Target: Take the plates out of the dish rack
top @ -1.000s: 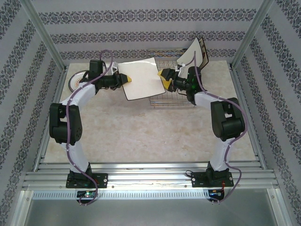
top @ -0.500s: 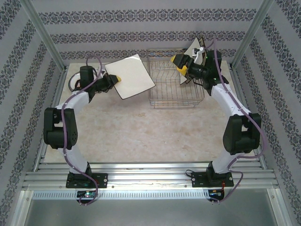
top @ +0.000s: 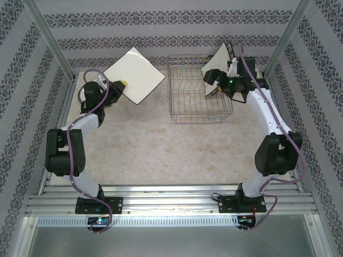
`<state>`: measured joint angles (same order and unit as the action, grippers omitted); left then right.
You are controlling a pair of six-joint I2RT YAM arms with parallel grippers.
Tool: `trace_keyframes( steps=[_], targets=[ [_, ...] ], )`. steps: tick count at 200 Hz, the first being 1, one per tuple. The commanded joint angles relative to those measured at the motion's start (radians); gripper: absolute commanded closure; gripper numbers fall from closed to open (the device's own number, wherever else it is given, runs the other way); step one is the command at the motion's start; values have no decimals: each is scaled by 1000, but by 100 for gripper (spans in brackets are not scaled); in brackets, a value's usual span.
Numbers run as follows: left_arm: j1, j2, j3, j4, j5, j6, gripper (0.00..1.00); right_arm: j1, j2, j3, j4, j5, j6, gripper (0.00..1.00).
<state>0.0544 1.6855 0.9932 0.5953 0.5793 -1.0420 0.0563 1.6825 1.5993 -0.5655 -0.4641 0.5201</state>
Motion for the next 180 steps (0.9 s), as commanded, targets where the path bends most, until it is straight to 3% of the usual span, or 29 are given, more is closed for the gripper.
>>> trace_keyframes(
  steps=[1,72,180],
  targets=[
    [4,-42,-29,318,-163,-85,100,-1,-3,84,-185,180,-111,2],
    [-85,55,-115,460,-440,-170,100,11,-12,120,-217,200,-122,2],
    [-198,226,-126,511,-675,-291,100,28,-6,115,-219,200,-126,2]
  ],
)
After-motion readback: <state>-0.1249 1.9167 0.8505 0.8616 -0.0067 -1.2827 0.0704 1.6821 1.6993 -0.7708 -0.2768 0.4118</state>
